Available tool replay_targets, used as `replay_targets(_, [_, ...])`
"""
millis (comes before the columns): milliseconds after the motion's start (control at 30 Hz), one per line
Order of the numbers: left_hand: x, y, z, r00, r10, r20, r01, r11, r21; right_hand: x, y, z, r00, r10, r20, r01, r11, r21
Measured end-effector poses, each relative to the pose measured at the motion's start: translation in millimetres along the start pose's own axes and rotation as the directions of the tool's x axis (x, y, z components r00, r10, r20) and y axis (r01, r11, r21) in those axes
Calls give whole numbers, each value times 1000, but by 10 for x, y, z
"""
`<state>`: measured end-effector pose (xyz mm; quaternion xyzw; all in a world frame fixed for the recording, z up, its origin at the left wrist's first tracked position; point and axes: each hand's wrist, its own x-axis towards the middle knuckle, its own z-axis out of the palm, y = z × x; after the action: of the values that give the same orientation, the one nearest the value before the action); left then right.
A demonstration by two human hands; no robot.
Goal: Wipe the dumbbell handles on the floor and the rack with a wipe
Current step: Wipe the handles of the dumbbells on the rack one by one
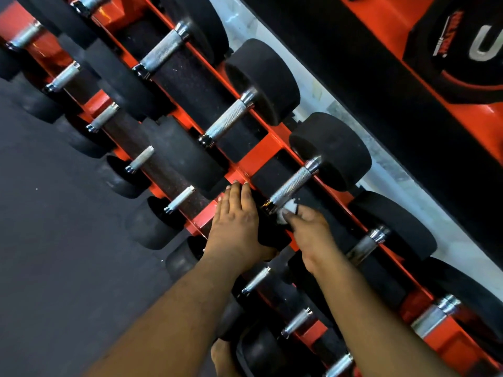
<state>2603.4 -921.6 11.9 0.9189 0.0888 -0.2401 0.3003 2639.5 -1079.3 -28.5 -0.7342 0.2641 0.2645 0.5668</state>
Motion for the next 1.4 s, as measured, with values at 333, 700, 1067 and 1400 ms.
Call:
replay_targets(333, [-26, 14, -28, 1000, 17, 1, -17, 1000, 6, 280, -311, -286, 478, -721, 502, 587, -163, -793])
replay_targets(700, [-43, 22, -42, 1000, 12, -5, -12, 1000, 1, 375, -107, -191, 438, -563, 701, 570, -429, -701])
replay_targets(1067, [-30, 14, -30, 1000, 12, -12, -12, 1000, 9, 414, -213, -53, 419, -529, 738, 656, -385, -649])
replay_targets(1400, [-39, 6, -30, 1000, 16, -4, -16, 1000, -2, 369, -251, -430, 563, -649, 512, 352, -372, -859])
